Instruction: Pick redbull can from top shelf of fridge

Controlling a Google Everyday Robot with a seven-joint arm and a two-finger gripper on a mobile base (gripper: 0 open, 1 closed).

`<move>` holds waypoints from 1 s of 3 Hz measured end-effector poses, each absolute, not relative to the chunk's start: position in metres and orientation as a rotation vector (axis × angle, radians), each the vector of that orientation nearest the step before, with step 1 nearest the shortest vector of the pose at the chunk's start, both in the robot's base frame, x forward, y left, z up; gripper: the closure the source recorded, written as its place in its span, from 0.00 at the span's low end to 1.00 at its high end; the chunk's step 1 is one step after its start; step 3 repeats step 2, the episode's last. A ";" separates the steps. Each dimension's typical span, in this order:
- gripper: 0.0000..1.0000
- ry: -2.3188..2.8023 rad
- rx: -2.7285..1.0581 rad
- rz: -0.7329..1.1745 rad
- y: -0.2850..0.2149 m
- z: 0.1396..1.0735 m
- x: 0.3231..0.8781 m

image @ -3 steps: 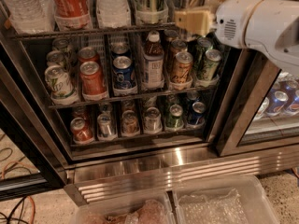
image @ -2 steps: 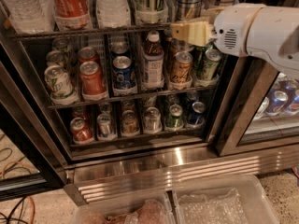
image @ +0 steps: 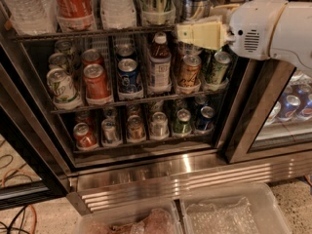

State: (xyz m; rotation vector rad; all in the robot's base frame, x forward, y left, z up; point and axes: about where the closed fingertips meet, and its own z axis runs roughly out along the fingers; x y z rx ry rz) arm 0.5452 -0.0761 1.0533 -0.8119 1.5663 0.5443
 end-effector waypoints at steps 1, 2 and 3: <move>1.00 1.557 -0.839 0.577 -0.070 1.054 0.534; 1.00 1.547 -0.853 0.596 -0.067 1.057 0.527; 1.00 1.547 -0.853 0.596 -0.067 1.057 0.527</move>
Offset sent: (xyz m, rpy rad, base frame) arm -0.0220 0.0076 0.0007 0.0218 0.0132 0.0805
